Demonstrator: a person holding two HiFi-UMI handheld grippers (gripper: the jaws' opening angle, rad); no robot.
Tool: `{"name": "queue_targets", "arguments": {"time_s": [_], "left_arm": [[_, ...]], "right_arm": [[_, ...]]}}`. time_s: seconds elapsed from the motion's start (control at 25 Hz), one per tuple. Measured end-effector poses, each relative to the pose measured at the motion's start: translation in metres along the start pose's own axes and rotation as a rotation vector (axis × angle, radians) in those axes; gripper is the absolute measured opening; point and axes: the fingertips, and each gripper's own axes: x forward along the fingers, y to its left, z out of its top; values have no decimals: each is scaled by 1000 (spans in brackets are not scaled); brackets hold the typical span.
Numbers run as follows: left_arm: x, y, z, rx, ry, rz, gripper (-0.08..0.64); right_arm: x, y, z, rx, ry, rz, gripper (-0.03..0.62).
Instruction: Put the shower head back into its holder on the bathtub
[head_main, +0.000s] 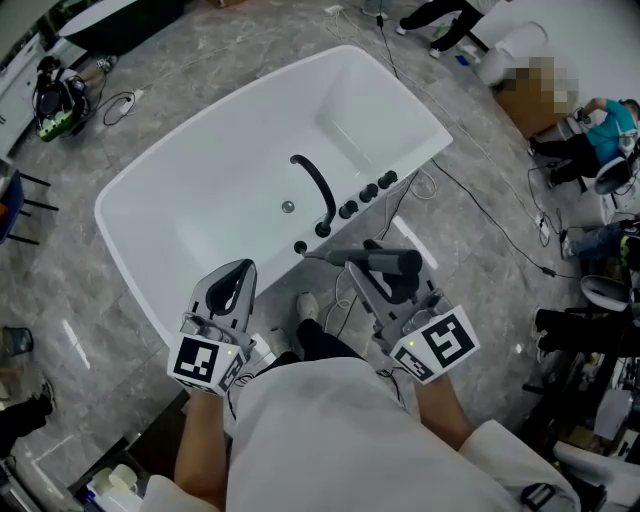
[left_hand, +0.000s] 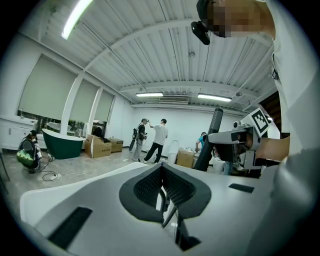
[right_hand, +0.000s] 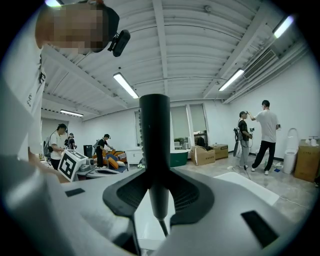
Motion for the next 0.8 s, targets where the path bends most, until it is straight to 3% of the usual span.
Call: {"name": "queue_targets", "arguments": {"time_s": [0.8], "left_arm": [[47,39,-41,-52,67,81,11]], "right_arm": [[70,-34,-61,-23,119,84,143]]}}
